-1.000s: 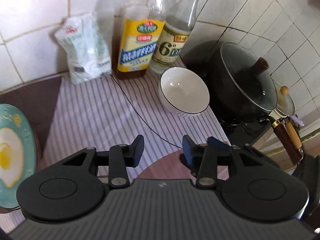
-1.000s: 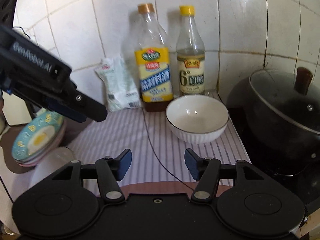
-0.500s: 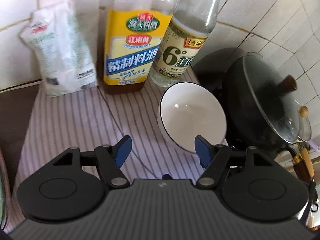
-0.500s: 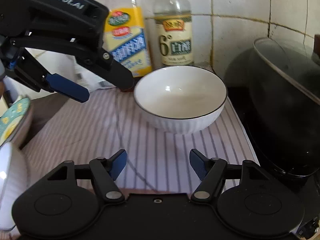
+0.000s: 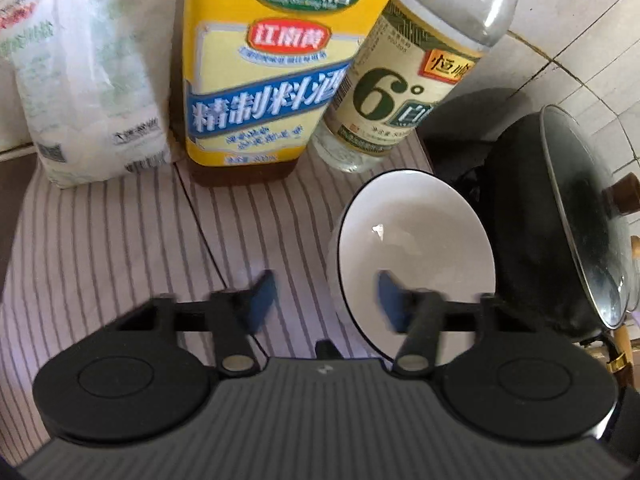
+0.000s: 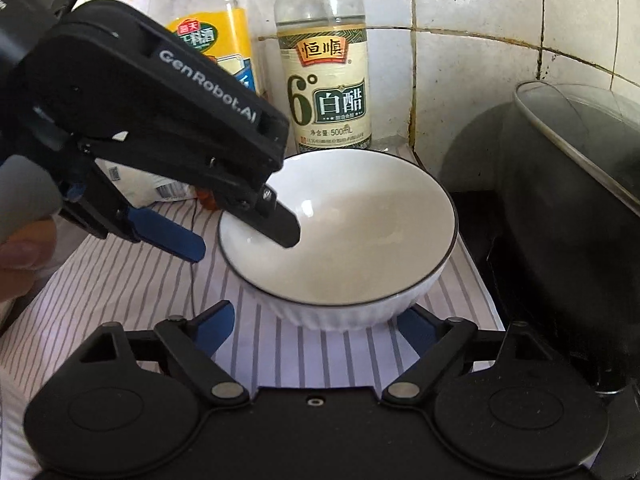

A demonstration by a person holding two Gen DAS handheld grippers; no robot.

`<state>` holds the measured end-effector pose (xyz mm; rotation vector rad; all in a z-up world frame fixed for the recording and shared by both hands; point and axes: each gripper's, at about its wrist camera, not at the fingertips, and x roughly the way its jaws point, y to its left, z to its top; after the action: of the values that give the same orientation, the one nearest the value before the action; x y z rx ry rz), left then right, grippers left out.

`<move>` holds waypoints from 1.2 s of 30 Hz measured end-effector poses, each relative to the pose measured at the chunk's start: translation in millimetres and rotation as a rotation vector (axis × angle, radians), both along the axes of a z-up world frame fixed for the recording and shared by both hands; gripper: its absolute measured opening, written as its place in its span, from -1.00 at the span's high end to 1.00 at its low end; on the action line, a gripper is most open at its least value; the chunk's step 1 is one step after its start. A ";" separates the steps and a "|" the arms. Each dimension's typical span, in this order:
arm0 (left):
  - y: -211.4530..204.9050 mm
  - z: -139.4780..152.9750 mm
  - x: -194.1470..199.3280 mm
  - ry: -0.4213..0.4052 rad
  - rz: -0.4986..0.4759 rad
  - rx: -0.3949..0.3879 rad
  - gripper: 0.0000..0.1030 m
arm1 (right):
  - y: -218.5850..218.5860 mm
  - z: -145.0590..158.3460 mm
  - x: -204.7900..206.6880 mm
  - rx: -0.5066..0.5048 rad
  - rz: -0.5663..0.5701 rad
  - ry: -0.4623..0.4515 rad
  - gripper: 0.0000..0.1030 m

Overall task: Organize plates and bowls
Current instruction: 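Close both grippers on that white bowl's rim, then lift the bowl with both grippers and carry it over the nested bowls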

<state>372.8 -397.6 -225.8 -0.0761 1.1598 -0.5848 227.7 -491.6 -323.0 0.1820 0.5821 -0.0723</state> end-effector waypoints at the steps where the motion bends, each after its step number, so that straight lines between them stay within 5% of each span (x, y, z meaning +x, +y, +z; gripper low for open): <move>1: -1.1 -2.0 1.5 0.012 -0.002 -0.001 0.56 | -0.8 -0.3 1.3 -0.002 -0.008 -0.004 -0.77; 4: -3.9 -3.1 0.9 0.020 -0.025 -0.022 0.76 | -3.1 -1.4 5.8 -0.013 -0.024 -0.016 -0.77; 15: 2.2 10.1 -22.1 0.013 -0.062 0.020 0.76 | 4.2 6.3 -11.3 0.012 -0.037 -0.031 -0.80; 36: 113.2 96.4 -118.9 -0.070 -0.120 -0.080 0.73 | 81.8 75.1 -109.1 -0.058 0.007 -0.145 -0.81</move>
<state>253.9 -284.4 -129.4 -0.0542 1.0781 -0.7349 118.6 -409.8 -247.9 0.1274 0.4356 -0.0683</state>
